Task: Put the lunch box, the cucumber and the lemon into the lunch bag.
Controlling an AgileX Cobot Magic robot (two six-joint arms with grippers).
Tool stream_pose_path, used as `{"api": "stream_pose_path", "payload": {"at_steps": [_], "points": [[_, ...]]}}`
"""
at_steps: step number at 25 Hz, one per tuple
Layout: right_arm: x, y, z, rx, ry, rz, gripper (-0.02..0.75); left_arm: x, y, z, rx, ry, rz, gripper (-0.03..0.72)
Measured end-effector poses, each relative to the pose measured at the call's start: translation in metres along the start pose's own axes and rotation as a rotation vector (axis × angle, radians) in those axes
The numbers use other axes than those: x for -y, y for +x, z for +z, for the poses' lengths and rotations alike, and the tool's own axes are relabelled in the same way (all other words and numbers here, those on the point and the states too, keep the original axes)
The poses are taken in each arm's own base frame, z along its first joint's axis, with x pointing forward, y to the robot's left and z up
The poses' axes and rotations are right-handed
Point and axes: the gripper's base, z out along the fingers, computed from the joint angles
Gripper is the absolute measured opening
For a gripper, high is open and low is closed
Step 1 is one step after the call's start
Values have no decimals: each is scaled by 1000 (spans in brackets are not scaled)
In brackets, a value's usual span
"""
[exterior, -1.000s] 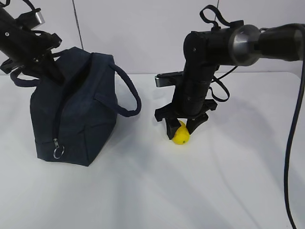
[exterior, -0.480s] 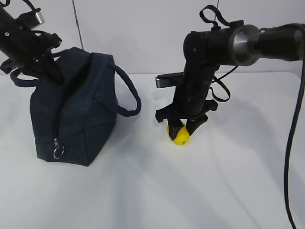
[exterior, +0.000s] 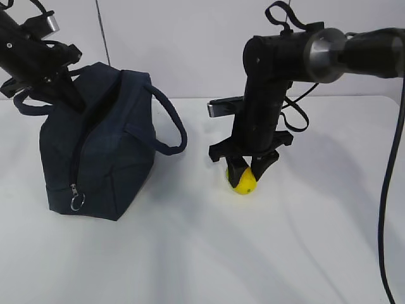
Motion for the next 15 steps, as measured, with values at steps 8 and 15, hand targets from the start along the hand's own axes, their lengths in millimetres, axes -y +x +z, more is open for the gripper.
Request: {"api": "stream_pose_path", "payload": {"at_steps": [8,15], "points": [[-6,-14,-46,116,-12,-17,333,0,0,0,0,0,0,-1],[-21,-4,-99,220,-128,-22,333,-1,0,0,-1,-6,2,-1]]}}
